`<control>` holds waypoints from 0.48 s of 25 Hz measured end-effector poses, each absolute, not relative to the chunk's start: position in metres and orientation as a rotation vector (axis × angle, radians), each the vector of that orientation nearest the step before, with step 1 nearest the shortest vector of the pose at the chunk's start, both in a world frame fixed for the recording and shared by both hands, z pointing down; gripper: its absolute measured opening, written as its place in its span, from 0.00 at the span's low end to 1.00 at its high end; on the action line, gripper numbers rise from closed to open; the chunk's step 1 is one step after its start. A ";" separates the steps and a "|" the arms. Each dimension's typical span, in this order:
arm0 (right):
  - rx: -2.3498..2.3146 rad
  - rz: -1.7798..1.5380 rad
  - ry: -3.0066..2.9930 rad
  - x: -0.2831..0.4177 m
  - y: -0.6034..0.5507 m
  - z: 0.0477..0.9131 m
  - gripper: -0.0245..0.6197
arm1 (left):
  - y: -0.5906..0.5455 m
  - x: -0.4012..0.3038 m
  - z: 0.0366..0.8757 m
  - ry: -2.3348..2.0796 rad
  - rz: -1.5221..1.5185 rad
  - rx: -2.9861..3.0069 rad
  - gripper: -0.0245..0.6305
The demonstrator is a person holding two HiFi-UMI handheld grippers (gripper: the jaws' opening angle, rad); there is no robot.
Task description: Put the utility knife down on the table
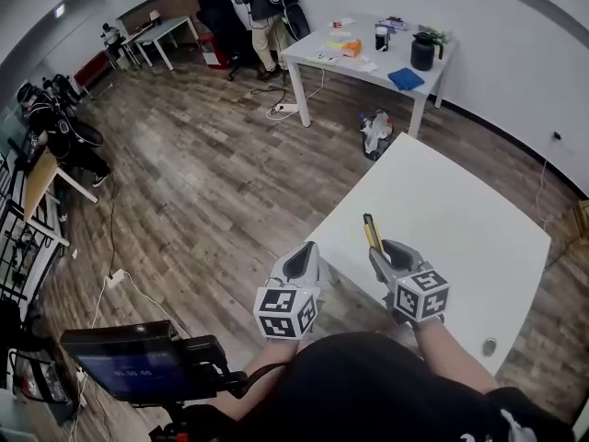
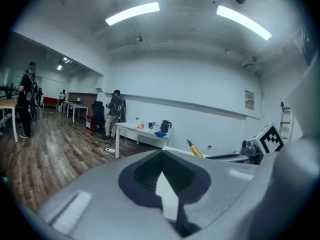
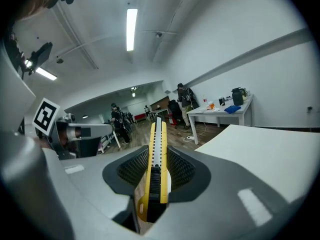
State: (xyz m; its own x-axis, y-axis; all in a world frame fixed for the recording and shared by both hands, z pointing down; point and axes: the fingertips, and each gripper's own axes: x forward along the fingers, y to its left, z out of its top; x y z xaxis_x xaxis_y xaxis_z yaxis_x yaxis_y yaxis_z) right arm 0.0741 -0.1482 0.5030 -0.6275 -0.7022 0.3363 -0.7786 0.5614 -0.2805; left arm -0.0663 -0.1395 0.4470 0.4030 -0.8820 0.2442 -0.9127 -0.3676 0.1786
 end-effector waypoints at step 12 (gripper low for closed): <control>0.920 0.601 -2.336 0.031 -0.203 0.644 0.25 | -0.145 -0.105 0.473 -1.691 0.189 2.207 0.04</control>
State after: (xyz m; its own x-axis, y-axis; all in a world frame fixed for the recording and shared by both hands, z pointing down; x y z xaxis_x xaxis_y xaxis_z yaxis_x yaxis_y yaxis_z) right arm 0.0312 -0.2030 0.6436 -0.6127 -0.4719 0.6340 -0.7192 0.6655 -0.1997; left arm -0.1050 -0.1454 0.4728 0.2776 -0.9077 0.3147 -0.9547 -0.2242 0.1957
